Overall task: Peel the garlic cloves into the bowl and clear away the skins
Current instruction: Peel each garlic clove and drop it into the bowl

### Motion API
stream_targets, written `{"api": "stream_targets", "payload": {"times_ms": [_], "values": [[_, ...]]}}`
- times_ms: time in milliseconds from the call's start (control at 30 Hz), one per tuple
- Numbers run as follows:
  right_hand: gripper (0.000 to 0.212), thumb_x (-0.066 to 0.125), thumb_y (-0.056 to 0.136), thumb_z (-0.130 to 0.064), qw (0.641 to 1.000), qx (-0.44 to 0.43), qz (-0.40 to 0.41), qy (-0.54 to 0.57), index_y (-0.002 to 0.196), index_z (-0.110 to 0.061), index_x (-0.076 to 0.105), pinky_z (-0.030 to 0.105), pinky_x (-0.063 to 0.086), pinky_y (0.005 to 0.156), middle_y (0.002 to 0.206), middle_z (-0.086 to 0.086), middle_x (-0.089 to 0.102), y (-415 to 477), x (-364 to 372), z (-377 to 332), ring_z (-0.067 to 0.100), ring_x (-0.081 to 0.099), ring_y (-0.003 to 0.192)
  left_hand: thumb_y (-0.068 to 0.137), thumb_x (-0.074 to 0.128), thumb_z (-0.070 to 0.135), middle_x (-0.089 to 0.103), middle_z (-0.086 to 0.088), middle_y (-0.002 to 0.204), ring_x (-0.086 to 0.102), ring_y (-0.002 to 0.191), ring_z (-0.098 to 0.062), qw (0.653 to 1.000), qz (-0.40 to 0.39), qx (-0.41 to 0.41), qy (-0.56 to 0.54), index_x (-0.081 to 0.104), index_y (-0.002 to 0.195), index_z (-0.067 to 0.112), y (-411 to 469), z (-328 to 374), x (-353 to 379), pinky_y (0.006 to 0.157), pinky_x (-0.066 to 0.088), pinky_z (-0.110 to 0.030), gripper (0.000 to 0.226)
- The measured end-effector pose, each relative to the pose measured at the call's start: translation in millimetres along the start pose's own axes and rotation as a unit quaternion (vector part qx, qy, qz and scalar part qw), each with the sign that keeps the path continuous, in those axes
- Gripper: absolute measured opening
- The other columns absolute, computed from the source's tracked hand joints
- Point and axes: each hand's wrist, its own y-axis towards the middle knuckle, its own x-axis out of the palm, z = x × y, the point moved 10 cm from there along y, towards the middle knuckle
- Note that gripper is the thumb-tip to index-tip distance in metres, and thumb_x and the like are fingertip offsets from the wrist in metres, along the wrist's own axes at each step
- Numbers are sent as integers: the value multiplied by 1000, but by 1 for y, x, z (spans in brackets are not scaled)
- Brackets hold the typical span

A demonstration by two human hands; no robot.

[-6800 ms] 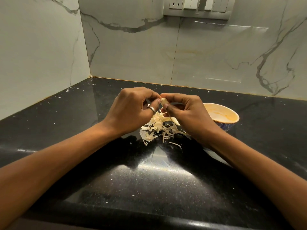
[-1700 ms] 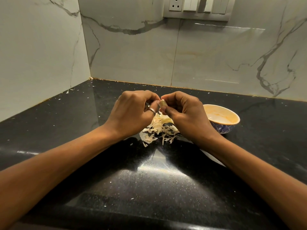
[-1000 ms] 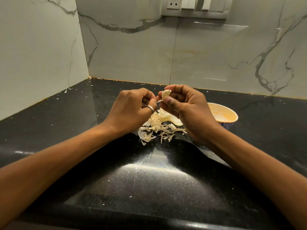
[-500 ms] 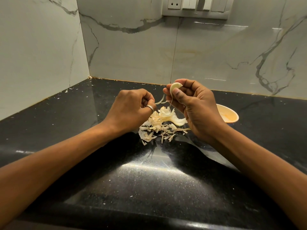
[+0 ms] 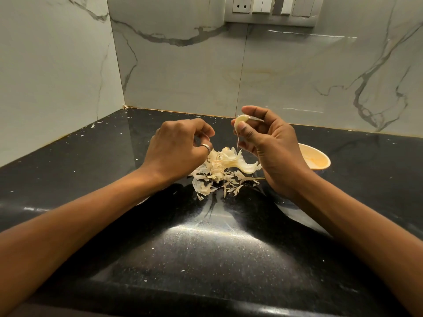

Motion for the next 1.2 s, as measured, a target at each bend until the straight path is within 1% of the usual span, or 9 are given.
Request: {"api": "stream_targets", "payload": {"times_ms": [100, 233, 333, 500, 600, 700, 867, 1000, 1200], "values": [[23, 67, 96, -11, 999, -10, -10, -32, 117, -19, 68, 25, 60, 79, 111, 10, 74, 0, 2, 0, 10, 71, 95, 84, 57, 34, 66, 18, 74, 64, 68, -4, 1000, -8, -6, -13, 76, 94, 29, -1, 0, 3, 70, 58, -37, 22], [26, 68, 94, -8, 998, -26, -26, -56, 120, -12, 68, 22, 58, 75, 108, 12, 74, 0, 6, -1, 14, 72, 94, 89, 63, 39, 67, 15, 72, 63, 65, -1, 999, 2, 16, -31, 75, 94, 25, -1, 5, 1, 65, 57, -34, 19], [30, 69, 93, -7, 995, -44, -40, -77, 123, -9, 69, 21, 58, 77, 108, 9, 75, -1, 11, -2, 13, 72, 97, 96, 65, 28, 70, 10, 78, 66, 66, -4, 996, -3, 43, -83, 74, 106, 16, -2, 15, 2, 63, 57, -29, 19], [31, 71, 92, -8, 990, -83, -32, -113, 123, -4, 70, 29, 59, 91, 112, 5, 76, 0, 9, -4, 11, 73, 103, 92, 74, 23, 75, 3, 95, 73, 80, -8, 976, -86, 29, -196, 67, 128, 14, -5, 17, 19, 62, 55, -14, 38], [28, 71, 93, -10, 986, -94, -29, -136, 121, -6, 72, 34, 58, 97, 115, 5, 75, 1, 9, -3, 11, 72, 107, 88, 77, 21, 76, 1, 93, 74, 78, -13, 969, -97, 6, -228, 67, 126, 12, -4, 13, 23, 57, 58, -23, 40], [27, 68, 95, -9, 983, -94, -43, -150, 122, -7, 71, 36, 58, 96, 114, 6, 75, 2, 13, -1, 11, 71, 103, 90, 75, 17, 76, -4, 90, 75, 76, -16, 961, -98, -24, -258, 69, 120, 7, -4, 5, 25, 54, 59, -30, 32], [25, 66, 96, -7, 973, -107, -54, -197, 120, -10, 73, 38, 60, 94, 111, 3, 76, 2, 17, -2, 14, 73, 102, 92, 71, 14, 76, -4, 88, 74, 74, -17, 949, -111, -57, -290, 71, 113, 8, -4, -1, 29, 54, 57, -26, 22], [18, 66, 96, -6, 969, -112, -51, -212, 110, -11, 77, 40, 61, 90, 100, 1, 78, 2, 15, -4, 16, 74, 95, 92, 70, 11, 77, -2, 89, 73, 74, -17, 935, -129, -78, -322, 72, 107, 12, -5, -2, 34, 56, 56, -23, 15], [13, 66, 97, -10, 966, -115, -44, -228, 105, -13, 76, 41, 62, 85, 96, 2, 77, 1, 12, -7, 16, 75, 90, 95, 65, 7, 76, -7, 94, 72, 75, -15, 930, -146, -74, -328, 71, 117, 5, -5, -2, 37, 58, 57, -23, 22]]}}
